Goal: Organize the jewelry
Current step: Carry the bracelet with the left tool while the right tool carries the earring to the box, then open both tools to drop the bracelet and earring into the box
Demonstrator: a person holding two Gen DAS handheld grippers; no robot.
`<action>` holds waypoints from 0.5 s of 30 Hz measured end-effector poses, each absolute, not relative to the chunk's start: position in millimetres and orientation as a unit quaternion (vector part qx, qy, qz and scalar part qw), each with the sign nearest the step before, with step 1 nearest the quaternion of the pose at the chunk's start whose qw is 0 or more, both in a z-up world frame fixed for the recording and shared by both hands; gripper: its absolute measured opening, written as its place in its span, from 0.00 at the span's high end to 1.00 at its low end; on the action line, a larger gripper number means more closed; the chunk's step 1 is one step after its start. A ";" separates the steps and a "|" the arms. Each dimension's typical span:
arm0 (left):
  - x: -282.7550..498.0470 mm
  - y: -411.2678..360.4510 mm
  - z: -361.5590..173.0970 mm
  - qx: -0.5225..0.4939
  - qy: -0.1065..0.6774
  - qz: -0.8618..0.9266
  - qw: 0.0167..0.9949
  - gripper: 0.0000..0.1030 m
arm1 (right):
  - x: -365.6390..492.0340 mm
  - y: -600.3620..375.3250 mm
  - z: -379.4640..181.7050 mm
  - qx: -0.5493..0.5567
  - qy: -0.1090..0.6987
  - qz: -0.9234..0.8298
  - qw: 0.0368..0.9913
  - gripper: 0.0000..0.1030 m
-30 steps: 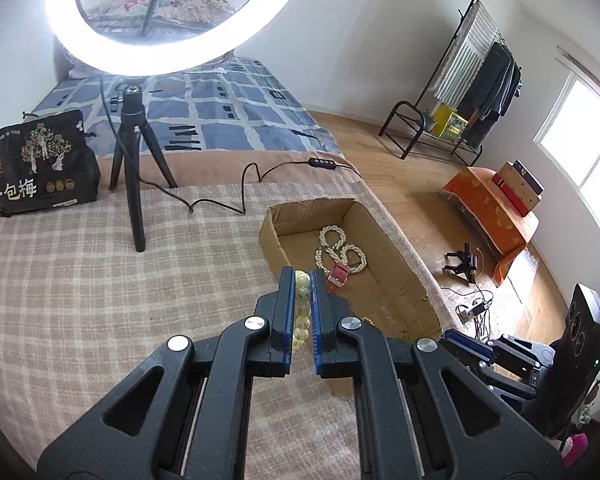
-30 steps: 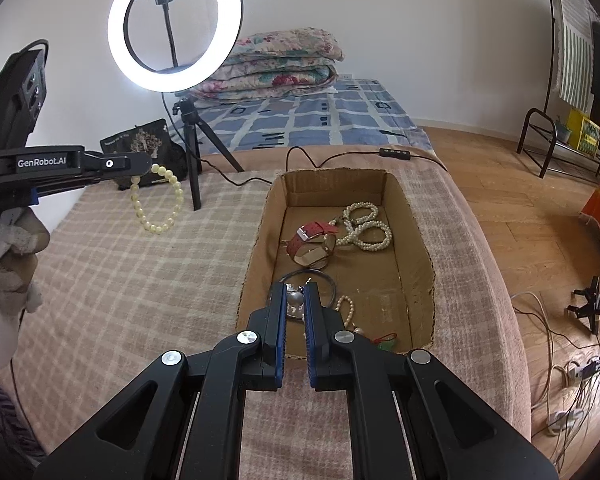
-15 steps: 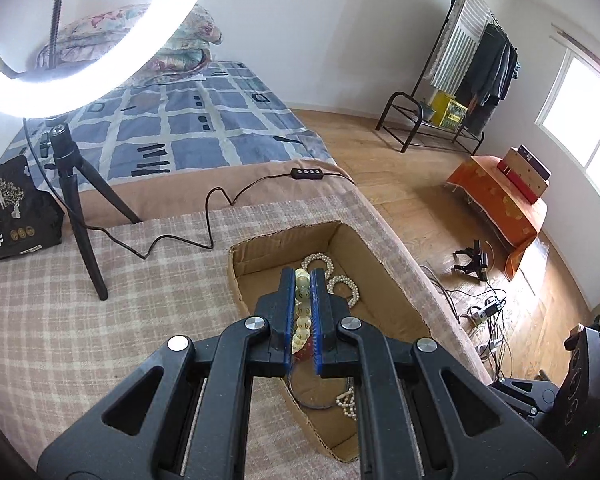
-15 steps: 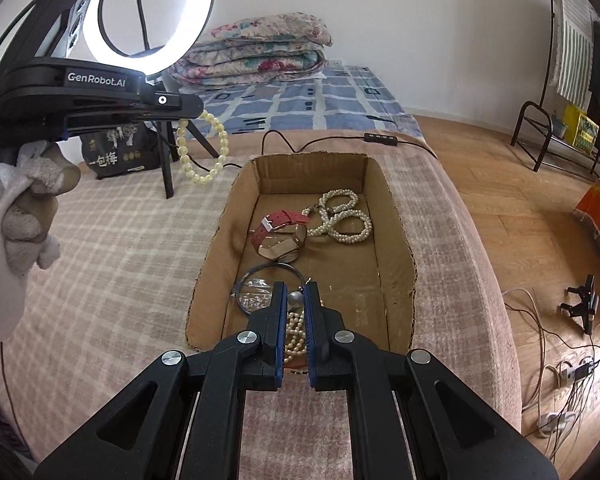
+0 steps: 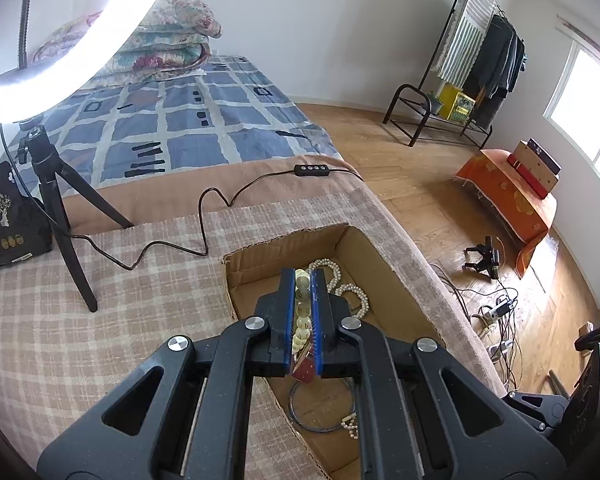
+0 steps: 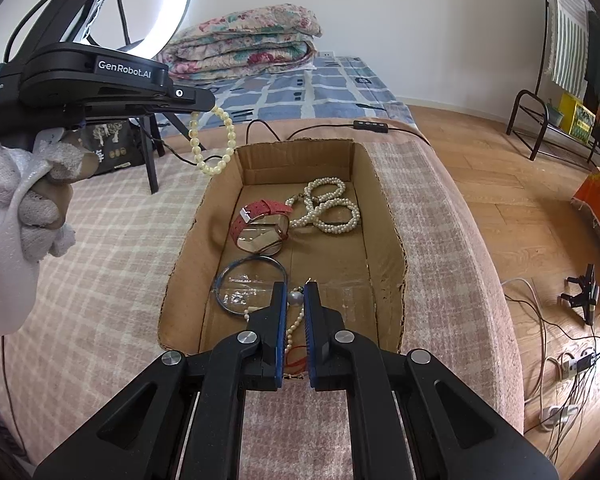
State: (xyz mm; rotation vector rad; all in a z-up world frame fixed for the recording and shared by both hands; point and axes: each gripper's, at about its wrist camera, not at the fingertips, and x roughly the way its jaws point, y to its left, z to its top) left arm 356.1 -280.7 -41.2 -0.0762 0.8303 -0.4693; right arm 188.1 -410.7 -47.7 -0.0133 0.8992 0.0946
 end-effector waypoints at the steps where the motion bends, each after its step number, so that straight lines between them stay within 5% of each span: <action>1: 356.5 -281.7 -40.7 -0.035 0.398 -0.226 0.888 0.95 | 188.8 -410.2 -47.3 -0.006 0.434 0.046 0.900 0.94; 15: 352.9 -286.6 -31.3 -0.029 0.386 -0.225 0.894 0.95 | 191.1 -406.3 -44.8 -0.006 0.430 0.048 0.901 0.93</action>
